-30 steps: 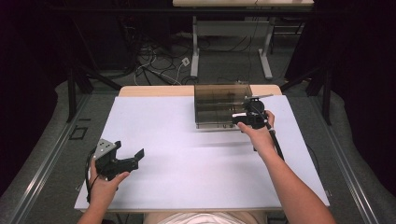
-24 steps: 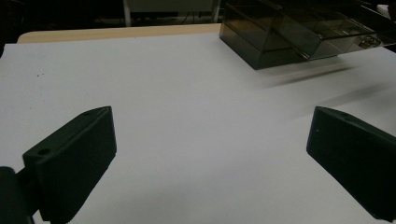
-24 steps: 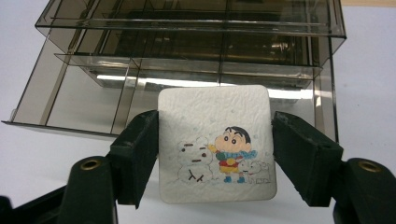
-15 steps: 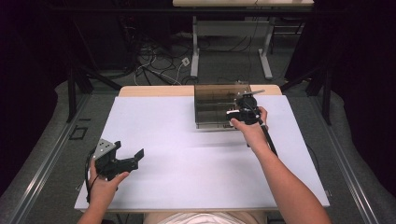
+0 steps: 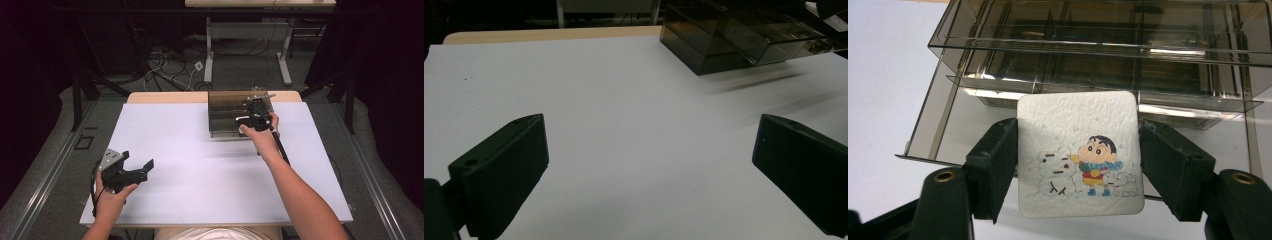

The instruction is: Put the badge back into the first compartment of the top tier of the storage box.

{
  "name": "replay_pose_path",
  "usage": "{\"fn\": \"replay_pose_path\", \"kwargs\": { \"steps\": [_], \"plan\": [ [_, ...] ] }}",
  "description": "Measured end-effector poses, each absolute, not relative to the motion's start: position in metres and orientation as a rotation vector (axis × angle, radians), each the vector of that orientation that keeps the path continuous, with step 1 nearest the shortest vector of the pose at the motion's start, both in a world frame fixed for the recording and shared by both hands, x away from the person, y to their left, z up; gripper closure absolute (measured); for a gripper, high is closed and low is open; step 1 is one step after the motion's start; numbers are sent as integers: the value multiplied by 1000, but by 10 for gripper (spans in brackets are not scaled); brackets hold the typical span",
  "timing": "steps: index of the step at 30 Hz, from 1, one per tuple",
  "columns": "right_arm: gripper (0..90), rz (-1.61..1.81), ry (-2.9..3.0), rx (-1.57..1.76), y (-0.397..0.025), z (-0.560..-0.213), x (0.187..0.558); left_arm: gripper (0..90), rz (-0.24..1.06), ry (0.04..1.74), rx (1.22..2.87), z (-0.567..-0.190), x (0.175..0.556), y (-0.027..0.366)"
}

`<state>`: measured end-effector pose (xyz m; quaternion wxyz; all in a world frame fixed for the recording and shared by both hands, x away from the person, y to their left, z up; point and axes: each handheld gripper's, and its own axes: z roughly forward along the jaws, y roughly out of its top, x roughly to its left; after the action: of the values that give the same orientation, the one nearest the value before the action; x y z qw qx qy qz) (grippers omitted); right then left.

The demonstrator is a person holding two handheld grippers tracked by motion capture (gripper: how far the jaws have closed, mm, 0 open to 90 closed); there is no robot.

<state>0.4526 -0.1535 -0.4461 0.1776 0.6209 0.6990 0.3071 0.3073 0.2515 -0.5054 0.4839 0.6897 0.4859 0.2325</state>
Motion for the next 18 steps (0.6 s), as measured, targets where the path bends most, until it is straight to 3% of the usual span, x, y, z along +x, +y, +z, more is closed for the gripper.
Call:
{"fn": "replay_pose_path", "kwargs": {
  "steps": [18],
  "plan": [
    [328,872,1998,1744,-135,-444,461,16,567,1185,1676,-505,307,252]
  ]
}}
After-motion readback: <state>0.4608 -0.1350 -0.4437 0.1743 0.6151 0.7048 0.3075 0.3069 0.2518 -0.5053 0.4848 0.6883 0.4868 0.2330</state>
